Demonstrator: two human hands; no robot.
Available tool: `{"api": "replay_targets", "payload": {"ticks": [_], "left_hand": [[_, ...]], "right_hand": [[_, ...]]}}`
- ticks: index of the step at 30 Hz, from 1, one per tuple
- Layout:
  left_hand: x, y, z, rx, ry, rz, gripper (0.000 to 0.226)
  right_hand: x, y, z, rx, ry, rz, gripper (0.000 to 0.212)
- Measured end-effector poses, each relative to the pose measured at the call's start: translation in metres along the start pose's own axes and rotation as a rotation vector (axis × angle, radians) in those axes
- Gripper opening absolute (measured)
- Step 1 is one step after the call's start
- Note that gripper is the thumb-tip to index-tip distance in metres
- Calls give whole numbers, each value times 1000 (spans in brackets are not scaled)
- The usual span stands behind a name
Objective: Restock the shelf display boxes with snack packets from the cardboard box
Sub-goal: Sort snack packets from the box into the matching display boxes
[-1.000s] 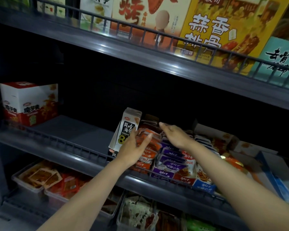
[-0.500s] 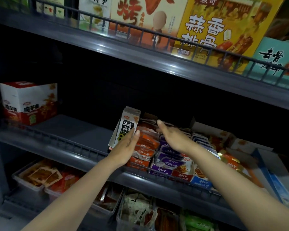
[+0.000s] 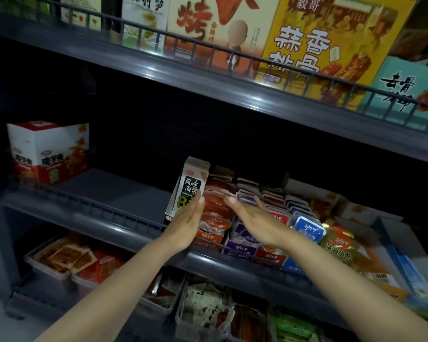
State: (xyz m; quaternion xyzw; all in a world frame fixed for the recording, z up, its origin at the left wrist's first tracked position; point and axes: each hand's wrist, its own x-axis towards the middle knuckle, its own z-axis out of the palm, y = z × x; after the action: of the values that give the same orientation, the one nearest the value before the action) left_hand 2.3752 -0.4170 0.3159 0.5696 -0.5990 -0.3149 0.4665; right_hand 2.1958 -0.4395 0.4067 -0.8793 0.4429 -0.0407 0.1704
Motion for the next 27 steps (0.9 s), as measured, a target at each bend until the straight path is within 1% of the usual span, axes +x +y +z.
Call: {"api": "replay_targets", "payload": {"ticks": [2, 3, 6, 7, 9, 10, 12, 13, 15, 17, 18, 20, 22, 23, 24, 25, 27], "left_hand": [[3, 1, 5, -5, -20, 28, 74], [3, 4, 7, 2, -12, 33, 75], [0, 11, 8, 59, 28, 14, 78], [-1, 11, 6, 70, 38, 3, 80], [2, 5, 1, 54, 39, -35, 86], [4, 6, -1, 37, 23, -51, 86], [8, 11, -2, -48, -23, -110, 85], [10, 16, -1, -92, -38, -139, 79], [14, 28, -2, -149, -22, -178, 54], [23, 34, -3, -210, 19, -208, 48], [28, 33, -3, -234, 37, -224, 51], [36, 30, -3, -259, 74, -239, 59], [45, 23, -2, -246, 111, -240, 59], [47, 20, -1, -235, 125, -229, 58], [47, 19, -1, -243, 128, -232, 58], [47, 18, 0, -265, 134, -221, 64], [45, 18, 1, -267, 115, -218, 87]], "right_hand": [[7, -2, 10, -103, 0, -65, 72], [13, -4, 13, -117, -3, -88, 71], [29, -5, 9, -23, 8, -98, 61], [35, 0, 5, 40, 55, -65, 60], [47, 15, -3, 193, 177, 49, 67], [51, 21, -7, 252, 197, 108, 71], [60, 27, -10, 309, 155, 184, 72], [64, 26, -10, 297, 132, 209, 71], [70, 20, -7, 194, 126, 222, 73], [74, 16, -6, 96, 151, 237, 73], [76, 19, -5, 68, 176, 242, 69], [76, 31, -3, 16, 229, 231, 54], [78, 43, -5, 8, 261, 197, 40], [79, 45, -6, 30, 266, 189, 37], [80, 44, -6, 63, 262, 195, 39], [81, 42, -6, 102, 246, 209, 46], [82, 39, -5, 110, 195, 232, 57]]}}
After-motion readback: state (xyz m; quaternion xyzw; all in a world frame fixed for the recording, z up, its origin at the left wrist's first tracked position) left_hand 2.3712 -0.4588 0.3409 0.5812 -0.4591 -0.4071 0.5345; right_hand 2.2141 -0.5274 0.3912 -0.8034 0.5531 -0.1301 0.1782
